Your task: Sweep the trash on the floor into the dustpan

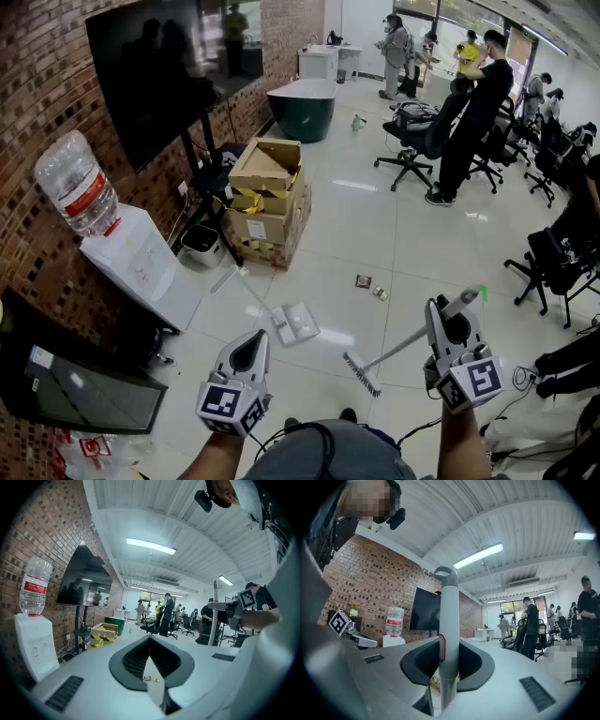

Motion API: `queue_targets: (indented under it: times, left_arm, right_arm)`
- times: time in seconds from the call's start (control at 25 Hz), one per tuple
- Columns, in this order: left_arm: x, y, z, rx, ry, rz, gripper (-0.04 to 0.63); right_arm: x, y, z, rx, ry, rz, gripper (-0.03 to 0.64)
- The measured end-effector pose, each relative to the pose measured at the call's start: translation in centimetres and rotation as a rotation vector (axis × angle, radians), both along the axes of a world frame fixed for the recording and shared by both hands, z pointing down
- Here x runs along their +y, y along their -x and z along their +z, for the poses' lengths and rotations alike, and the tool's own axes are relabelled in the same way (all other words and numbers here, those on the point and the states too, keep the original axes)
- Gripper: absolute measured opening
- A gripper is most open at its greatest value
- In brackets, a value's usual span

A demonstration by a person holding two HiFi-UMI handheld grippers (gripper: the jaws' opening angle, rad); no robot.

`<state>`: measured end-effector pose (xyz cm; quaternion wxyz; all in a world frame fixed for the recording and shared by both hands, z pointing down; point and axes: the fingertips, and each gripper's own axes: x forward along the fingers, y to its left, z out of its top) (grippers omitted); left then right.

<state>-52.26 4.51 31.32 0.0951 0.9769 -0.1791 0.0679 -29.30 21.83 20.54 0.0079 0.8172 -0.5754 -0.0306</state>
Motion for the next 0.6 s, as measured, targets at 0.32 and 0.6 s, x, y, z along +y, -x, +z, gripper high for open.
queue_targets:
  times: [0.32, 0.6]
  left_arm:
    - [-2.8, 0.4, 0.9, 0.016, 0.006, 0.060, 0.009]
    - [-2.5, -3.9, 1.3, 0.019, -0.005, 0.110, 0.009]
  right_arm:
    - [-1.5, 1.2, 0.1, 0.005, -0.031, 0.076, 0.086]
    - [-1.2, -1.9, -0.9, 0.008, -0.063, 0.082, 0.086]
